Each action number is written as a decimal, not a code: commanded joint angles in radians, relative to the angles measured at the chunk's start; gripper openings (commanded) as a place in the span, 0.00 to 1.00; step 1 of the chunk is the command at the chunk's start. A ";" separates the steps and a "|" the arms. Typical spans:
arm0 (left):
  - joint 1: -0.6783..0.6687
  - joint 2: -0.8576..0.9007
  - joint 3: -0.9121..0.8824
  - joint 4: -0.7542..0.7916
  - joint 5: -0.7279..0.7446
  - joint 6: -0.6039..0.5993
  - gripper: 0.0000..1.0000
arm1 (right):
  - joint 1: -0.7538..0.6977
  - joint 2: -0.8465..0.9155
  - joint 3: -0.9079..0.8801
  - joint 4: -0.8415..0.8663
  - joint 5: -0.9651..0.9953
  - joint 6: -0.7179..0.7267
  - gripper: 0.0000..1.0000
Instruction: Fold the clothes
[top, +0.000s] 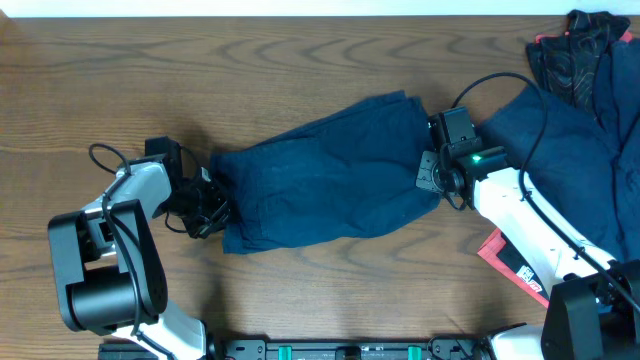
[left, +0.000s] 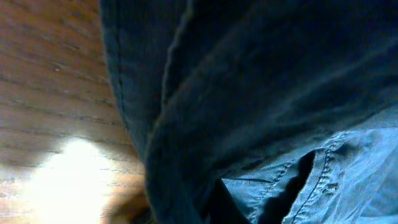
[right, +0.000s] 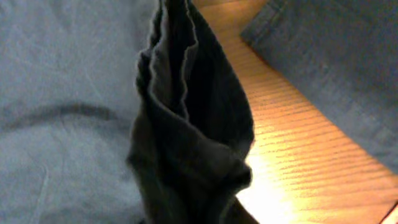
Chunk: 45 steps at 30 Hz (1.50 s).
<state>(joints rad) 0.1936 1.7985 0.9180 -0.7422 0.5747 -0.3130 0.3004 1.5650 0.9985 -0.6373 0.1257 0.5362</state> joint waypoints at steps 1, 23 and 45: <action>0.000 -0.018 0.011 -0.093 -0.131 0.025 0.06 | -0.009 0.012 0.000 0.029 0.102 -0.007 0.44; 0.000 -0.520 0.064 -0.352 -0.198 0.102 0.06 | 0.195 0.119 0.022 0.212 -0.575 -0.291 0.01; -0.072 -0.650 0.187 -0.266 0.085 -0.100 0.06 | 0.506 0.448 0.023 0.660 -0.853 -0.054 0.01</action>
<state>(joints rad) 0.1436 1.1545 1.0828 -1.0260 0.5407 -0.3527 0.7879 1.9995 1.0115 0.0063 -0.6888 0.4526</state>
